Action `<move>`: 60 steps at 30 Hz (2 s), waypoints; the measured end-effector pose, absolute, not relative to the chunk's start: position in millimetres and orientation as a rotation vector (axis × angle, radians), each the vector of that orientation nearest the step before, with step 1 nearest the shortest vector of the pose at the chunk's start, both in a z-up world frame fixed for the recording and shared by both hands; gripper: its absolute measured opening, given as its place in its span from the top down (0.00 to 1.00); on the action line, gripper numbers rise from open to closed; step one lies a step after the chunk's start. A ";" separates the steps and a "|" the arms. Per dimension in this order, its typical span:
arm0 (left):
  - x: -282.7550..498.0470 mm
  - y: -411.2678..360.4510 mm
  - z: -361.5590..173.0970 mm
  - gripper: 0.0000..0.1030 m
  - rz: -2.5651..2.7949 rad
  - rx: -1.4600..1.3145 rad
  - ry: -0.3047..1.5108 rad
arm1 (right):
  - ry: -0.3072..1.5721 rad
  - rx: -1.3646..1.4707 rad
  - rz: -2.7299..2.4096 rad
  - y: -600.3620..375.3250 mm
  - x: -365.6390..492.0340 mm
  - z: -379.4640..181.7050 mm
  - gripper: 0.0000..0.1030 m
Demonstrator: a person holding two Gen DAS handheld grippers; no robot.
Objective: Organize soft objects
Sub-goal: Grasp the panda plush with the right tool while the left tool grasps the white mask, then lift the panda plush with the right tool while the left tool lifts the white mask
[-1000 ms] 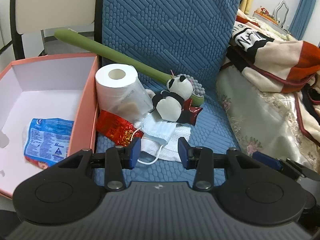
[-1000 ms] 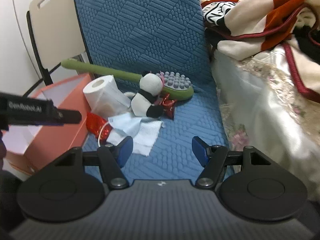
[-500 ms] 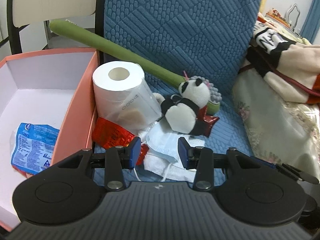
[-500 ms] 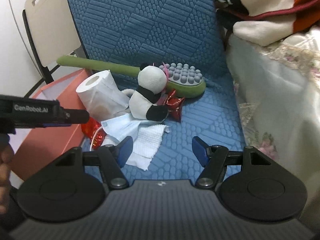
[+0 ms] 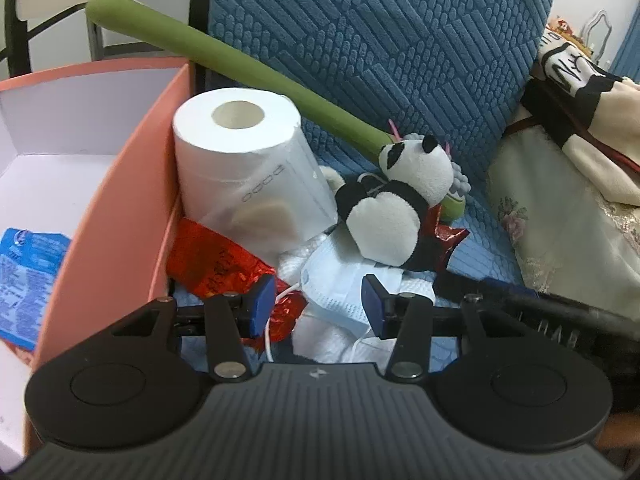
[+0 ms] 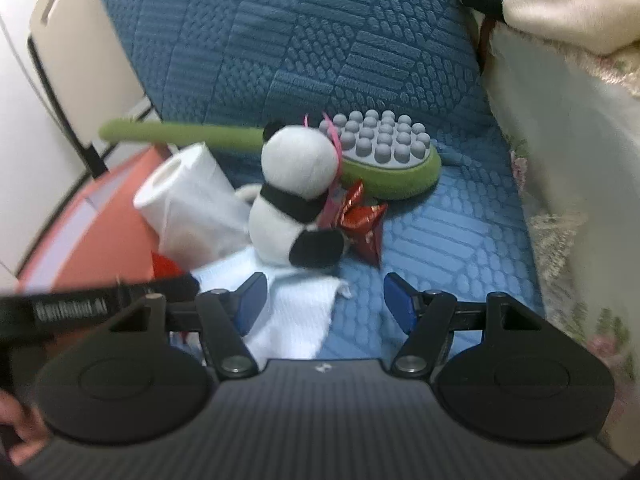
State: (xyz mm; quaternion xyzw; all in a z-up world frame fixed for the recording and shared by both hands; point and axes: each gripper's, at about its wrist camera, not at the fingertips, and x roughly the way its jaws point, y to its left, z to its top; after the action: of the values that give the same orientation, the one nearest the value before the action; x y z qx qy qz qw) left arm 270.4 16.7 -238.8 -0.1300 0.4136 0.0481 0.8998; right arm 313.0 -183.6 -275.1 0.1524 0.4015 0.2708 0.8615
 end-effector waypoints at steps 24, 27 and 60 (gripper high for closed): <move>288.8 -12.4 -271.2 0.48 -0.178 -0.079 0.846 | 0.860 0.416 0.620 -146.0 378.6 -280.1 0.42; 291.8 -10.9 -276.2 0.48 -0.161 -0.080 0.850 | 0.872 0.444 0.616 -148.6 381.1 -282.6 0.42; 263.3 7.3 -235.7 0.94 -0.009 -0.344 0.827 | 0.801 0.327 0.481 -191.5 323.1 -221.4 0.52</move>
State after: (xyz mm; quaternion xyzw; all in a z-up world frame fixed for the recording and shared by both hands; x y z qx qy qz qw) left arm 263.3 7.3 -235.7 -0.1662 0.4000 -0.0043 0.9013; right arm 323.1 -191.5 -221.4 0.1569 0.3843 0.2306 0.8801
